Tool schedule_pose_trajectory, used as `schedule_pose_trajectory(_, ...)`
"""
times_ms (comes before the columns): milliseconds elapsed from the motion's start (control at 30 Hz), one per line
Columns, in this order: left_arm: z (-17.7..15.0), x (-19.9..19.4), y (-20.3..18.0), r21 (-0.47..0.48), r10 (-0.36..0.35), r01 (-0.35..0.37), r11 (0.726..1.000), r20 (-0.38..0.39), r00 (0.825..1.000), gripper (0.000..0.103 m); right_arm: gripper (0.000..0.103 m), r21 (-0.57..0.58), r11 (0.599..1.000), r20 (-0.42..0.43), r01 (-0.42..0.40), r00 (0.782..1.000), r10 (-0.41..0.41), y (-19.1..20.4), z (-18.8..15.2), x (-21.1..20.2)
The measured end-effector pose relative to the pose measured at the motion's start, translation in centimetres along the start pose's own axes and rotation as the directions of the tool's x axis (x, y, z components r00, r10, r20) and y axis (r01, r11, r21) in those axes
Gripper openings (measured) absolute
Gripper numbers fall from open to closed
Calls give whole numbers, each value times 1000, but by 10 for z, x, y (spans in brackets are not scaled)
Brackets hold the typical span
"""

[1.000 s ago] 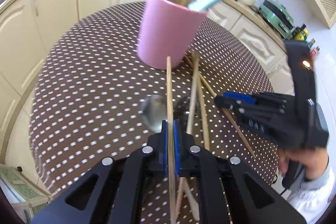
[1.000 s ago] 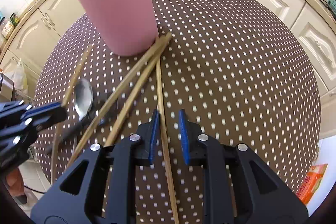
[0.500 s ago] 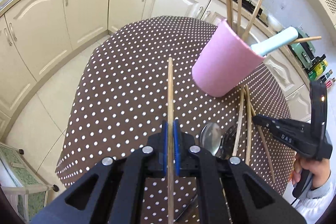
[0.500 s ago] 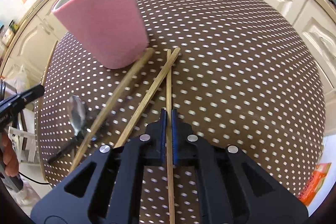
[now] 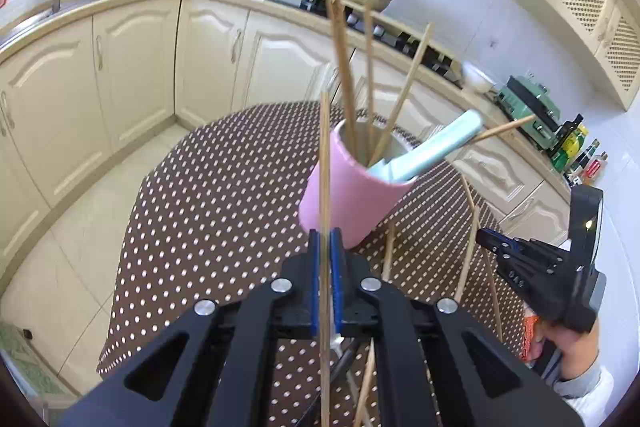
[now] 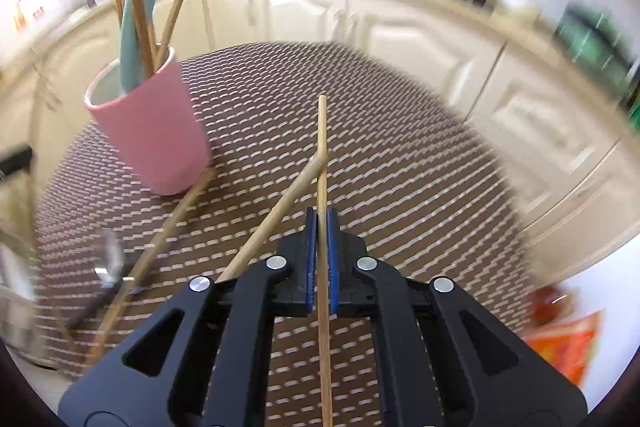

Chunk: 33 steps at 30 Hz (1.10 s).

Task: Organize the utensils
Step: 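Lift both chopsticks upright and carry them over the pink cup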

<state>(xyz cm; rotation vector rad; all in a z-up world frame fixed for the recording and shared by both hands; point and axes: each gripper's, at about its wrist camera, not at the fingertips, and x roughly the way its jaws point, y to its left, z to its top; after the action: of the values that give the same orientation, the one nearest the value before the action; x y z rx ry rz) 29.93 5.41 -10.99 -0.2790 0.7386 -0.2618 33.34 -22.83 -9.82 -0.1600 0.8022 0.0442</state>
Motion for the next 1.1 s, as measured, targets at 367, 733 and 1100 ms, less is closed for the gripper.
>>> schedule_pose_trajectory(367, 20, -14, -31, 33, -46, 44, 999, 85, 995, 5, 5, 97, 995, 273, 10, 961, -36, -14, 21, -42)
schedule_pose_trajectory(733, 41, -52, -52, 96, -99, 79, 992, 223, 970, 5, 5, 55, 922, 617, -382, 739, 270, 13, 19, -122)
schedule_pose_trajectory(1100, 78, -81, -65, 127, -61, 4, 992, 445, 893, 5, 5, -26, 896, 719, -444, 614, 325, 63, 58, -112)
